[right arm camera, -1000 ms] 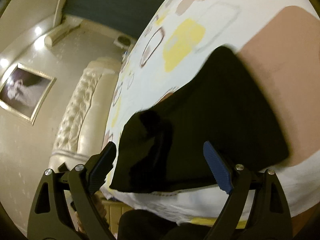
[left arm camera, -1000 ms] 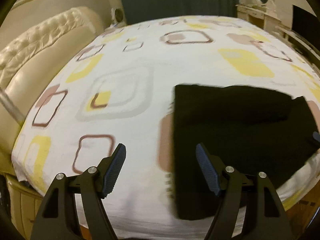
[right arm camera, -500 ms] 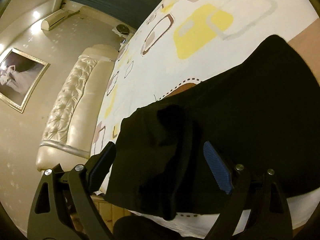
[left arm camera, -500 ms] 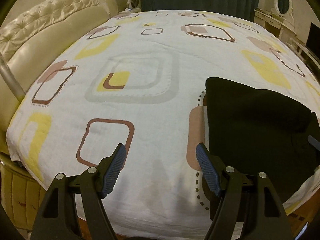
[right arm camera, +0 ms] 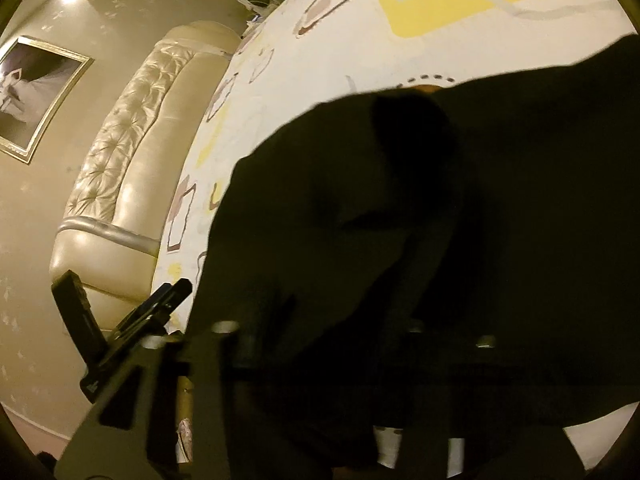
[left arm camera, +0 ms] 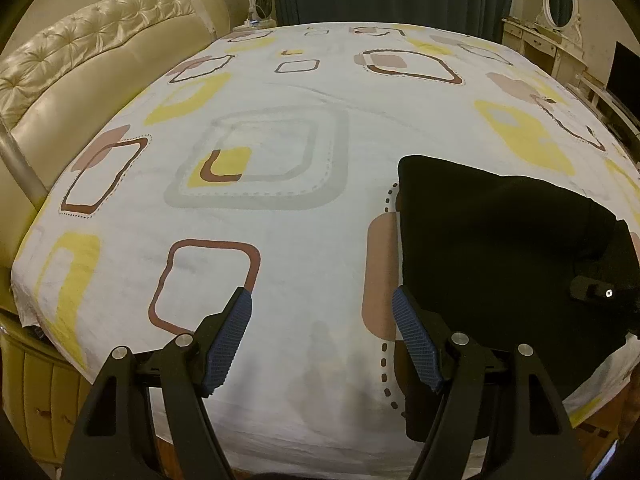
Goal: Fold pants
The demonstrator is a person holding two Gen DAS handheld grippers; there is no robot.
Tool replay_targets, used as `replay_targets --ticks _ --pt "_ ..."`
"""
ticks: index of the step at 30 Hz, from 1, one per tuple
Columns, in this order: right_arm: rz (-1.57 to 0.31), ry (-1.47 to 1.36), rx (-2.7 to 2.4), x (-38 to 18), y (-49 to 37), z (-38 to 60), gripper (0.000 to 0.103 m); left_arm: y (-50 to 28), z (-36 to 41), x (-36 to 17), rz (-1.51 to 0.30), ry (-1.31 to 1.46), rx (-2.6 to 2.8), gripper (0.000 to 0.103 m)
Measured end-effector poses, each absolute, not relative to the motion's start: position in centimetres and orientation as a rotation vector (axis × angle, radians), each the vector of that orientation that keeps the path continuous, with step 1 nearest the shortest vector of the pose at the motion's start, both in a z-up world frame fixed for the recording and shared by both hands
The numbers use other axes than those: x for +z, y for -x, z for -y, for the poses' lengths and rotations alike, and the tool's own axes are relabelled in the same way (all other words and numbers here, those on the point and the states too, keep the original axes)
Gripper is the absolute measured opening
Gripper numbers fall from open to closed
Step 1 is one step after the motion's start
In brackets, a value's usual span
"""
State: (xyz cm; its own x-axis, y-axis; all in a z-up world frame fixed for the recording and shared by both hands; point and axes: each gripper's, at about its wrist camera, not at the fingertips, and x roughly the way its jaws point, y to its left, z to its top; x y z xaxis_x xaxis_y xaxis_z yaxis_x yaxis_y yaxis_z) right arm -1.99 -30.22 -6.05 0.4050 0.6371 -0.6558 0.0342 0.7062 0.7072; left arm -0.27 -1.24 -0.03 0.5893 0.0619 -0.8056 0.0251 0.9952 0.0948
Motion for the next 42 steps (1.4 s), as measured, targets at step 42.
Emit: replay_targets --ticks 42 --pt "-0.900 -0.817 0.167 -1.6 6.3 46.0 0.011 1.2 2.7 -1.3 -0.946 -0.160 0.002 0.075"
